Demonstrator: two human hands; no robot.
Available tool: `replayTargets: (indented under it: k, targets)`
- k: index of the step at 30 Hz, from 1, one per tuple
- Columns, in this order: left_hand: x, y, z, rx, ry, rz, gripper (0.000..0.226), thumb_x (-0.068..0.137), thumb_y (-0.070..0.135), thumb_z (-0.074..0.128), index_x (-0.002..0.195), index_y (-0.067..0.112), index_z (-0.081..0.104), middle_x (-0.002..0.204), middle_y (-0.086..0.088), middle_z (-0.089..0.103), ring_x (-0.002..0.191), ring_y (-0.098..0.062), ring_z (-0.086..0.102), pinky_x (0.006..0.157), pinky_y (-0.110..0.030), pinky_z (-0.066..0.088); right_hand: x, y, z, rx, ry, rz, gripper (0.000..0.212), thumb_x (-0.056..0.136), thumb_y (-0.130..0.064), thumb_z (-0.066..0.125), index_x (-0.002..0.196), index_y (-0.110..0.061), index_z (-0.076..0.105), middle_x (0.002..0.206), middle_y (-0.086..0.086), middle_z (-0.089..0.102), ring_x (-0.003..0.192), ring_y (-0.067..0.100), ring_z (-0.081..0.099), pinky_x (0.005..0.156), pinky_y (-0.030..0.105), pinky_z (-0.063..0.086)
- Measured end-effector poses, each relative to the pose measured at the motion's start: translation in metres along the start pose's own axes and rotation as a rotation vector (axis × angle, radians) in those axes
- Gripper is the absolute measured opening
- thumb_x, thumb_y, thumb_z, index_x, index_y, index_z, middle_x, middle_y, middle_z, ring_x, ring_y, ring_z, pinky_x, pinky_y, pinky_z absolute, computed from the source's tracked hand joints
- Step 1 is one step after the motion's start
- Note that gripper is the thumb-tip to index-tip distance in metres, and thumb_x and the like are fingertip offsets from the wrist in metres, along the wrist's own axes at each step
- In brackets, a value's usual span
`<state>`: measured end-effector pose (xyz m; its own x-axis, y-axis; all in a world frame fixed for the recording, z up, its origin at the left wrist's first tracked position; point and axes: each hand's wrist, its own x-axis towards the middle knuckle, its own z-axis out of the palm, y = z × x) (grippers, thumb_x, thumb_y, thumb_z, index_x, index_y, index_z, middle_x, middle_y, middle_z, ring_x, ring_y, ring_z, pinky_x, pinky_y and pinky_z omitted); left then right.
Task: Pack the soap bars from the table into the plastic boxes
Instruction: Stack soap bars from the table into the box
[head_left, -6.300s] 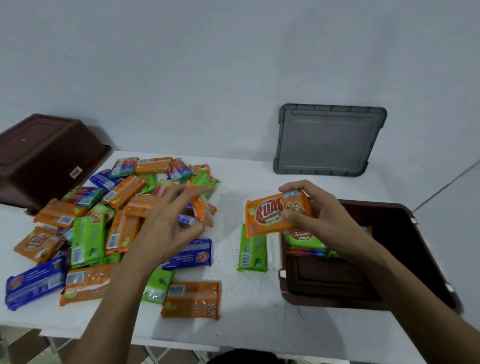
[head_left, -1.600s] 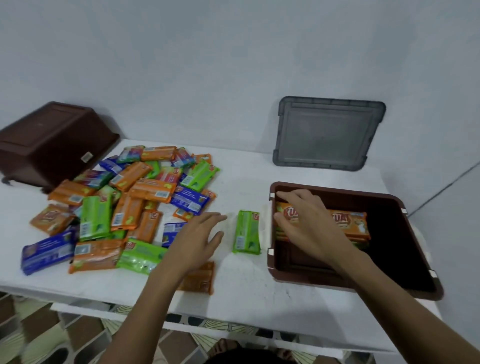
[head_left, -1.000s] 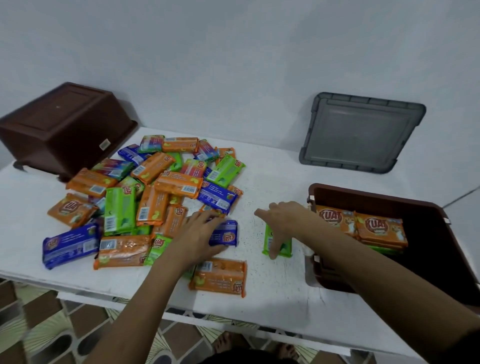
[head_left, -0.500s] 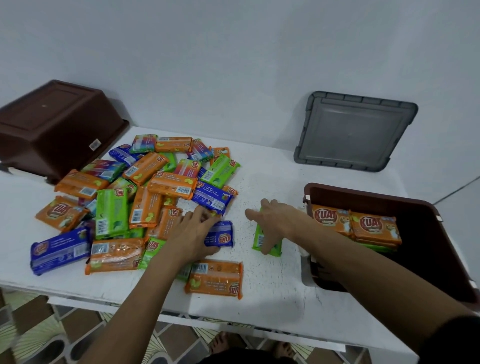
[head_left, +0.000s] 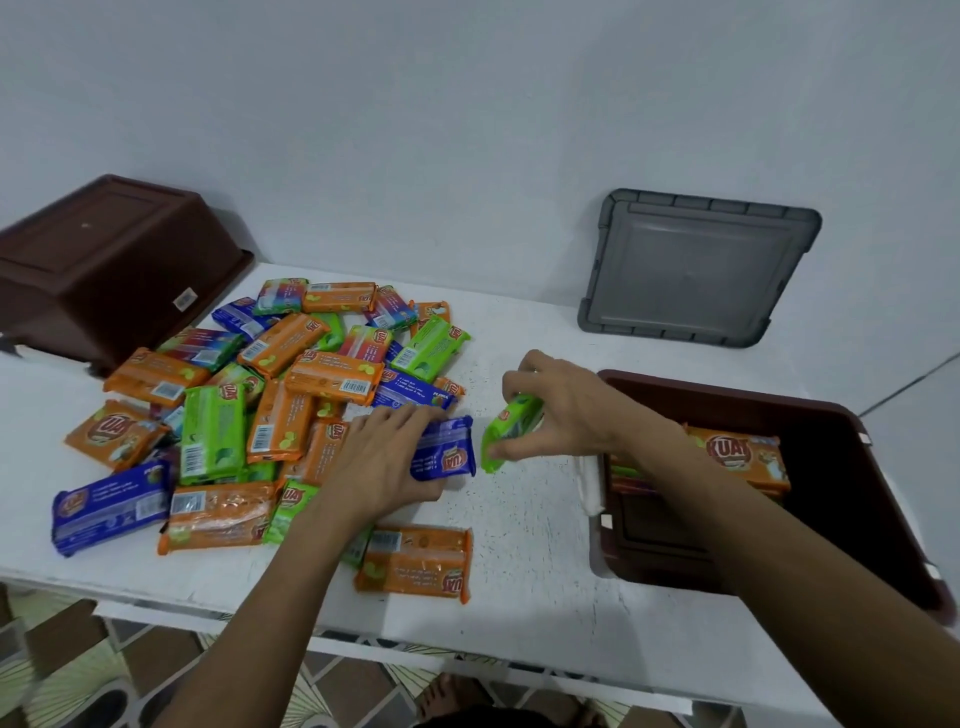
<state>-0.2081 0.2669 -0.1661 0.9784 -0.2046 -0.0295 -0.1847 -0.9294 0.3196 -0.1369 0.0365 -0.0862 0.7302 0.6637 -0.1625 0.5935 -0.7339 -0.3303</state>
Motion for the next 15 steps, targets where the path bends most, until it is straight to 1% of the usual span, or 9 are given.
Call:
replayTargets:
  k: [2, 4, 7, 9, 10, 11, 12, 14, 15]
  targets:
    - [0.001, 0.007, -0.005, -0.021, 0.067, 0.024, 0.083, 0.071, 0.067, 0.060, 0.141, 0.032, 0.032, 0.135, 0.008, 0.047, 0.117, -0.015, 0.044, 0.096, -0.034, 0.037, -0.011, 0.002, -0.006, 0.123, 0.104, -0.041, 0.042, 0.077, -0.062, 0.067, 0.096, -0.027, 0.054, 0.093, -0.006, 0.053, 0.076, 0.008, 0.050, 0.067, 0.028, 0.044]
    - [0.003, 0.016, -0.011, -0.053, 0.138, 0.053, 0.082, 0.072, 0.058, 0.065, 0.142, 0.030, 0.032, 0.132, 0.007, 0.049, 0.114, -0.016, 0.047, 0.093, -0.035, 0.042, -0.024, 0.005, -0.011, 0.271, 0.176, -0.058, 0.034, 0.082, -0.057, 0.065, 0.095, -0.026, 0.059, 0.091, -0.005, 0.058, 0.079, 0.011, 0.055, 0.071, 0.034, 0.050]
    - [0.009, 0.037, -0.024, -0.154, 0.236, 0.081, 0.079, 0.068, 0.053, 0.063, 0.139, 0.028, 0.038, 0.124, 0.007, 0.052, 0.106, -0.015, 0.053, 0.082, -0.033, 0.048, -0.042, 0.012, -0.018, 0.494, 0.243, -0.054, 0.040, 0.086, -0.056, 0.059, 0.092, -0.016, 0.062, 0.084, 0.004, 0.061, 0.076, 0.021, 0.057, 0.070, 0.043, 0.049]
    - [0.014, 0.052, -0.029, -0.209, 0.282, 0.075, 0.077, 0.069, 0.048, 0.067, 0.137, 0.026, 0.040, 0.124, 0.006, 0.053, 0.105, -0.014, 0.053, 0.078, -0.030, 0.046, -0.055, 0.018, -0.023, 0.645, 0.279, -0.024, 0.050, 0.087, -0.059, 0.056, 0.094, -0.009, 0.061, 0.089, 0.014, 0.064, 0.082, 0.033, 0.060, 0.072, 0.051, 0.051]
    - [0.017, 0.061, -0.031, -0.230, 0.304, 0.072, 0.077, 0.069, 0.045, 0.072, 0.137, 0.026, 0.041, 0.125, 0.006, 0.053, 0.105, -0.013, 0.054, 0.077, -0.029, 0.044, -0.061, 0.023, -0.025, 0.720, 0.292, -0.001, 0.052, 0.088, -0.058, 0.055, 0.098, -0.008, 0.061, 0.094, 0.017, 0.065, 0.087, 0.039, 0.061, 0.074, 0.055, 0.052]
    - [0.019, 0.069, -0.032, -0.250, 0.328, 0.075, 0.077, 0.070, 0.040, 0.076, 0.137, 0.026, 0.041, 0.127, 0.007, 0.053, 0.105, -0.011, 0.054, 0.076, -0.027, 0.044, -0.067, 0.027, -0.027, 0.787, 0.306, 0.020, 0.049, 0.090, -0.054, 0.055, 0.103, -0.008, 0.061, 0.099, 0.019, 0.067, 0.091, 0.043, 0.062, 0.076, 0.058, 0.052]
    - [0.022, 0.077, -0.034, -0.273, 0.353, 0.083, 0.076, 0.071, 0.036, 0.078, 0.136, 0.027, 0.041, 0.127, 0.008, 0.053, 0.106, -0.009, 0.054, 0.077, -0.026, 0.046, -0.073, 0.031, -0.029, 0.848, 0.330, 0.037, 0.042, 0.094, -0.047, 0.054, 0.107, -0.008, 0.062, 0.103, 0.018, 0.068, 0.094, 0.043, 0.064, 0.078, 0.059, 0.053]
    - [0.026, 0.095, -0.036, -0.324, 0.401, 0.098, 0.073, 0.072, 0.031, 0.078, 0.135, 0.028, 0.041, 0.127, 0.010, 0.053, 0.109, -0.007, 0.052, 0.082, -0.029, 0.050, -0.086, 0.040, -0.034, 0.946, 0.413, 0.074, 0.029, 0.100, -0.032, 0.050, 0.113, -0.011, 0.064, 0.108, 0.011, 0.071, 0.099, 0.033, 0.068, 0.083, 0.053, 0.056]
    - [0.027, 0.103, -0.037, -0.338, 0.425, 0.105, 0.072, 0.073, 0.030, 0.078, 0.134, 0.028, 0.042, 0.126, 0.011, 0.053, 0.110, -0.007, 0.051, 0.085, -0.031, 0.050, -0.092, 0.045, -0.035, 0.978, 0.451, 0.092, 0.026, 0.101, -0.030, 0.049, 0.114, -0.013, 0.064, 0.109, 0.008, 0.072, 0.100, 0.029, 0.069, 0.083, 0.050, 0.058]
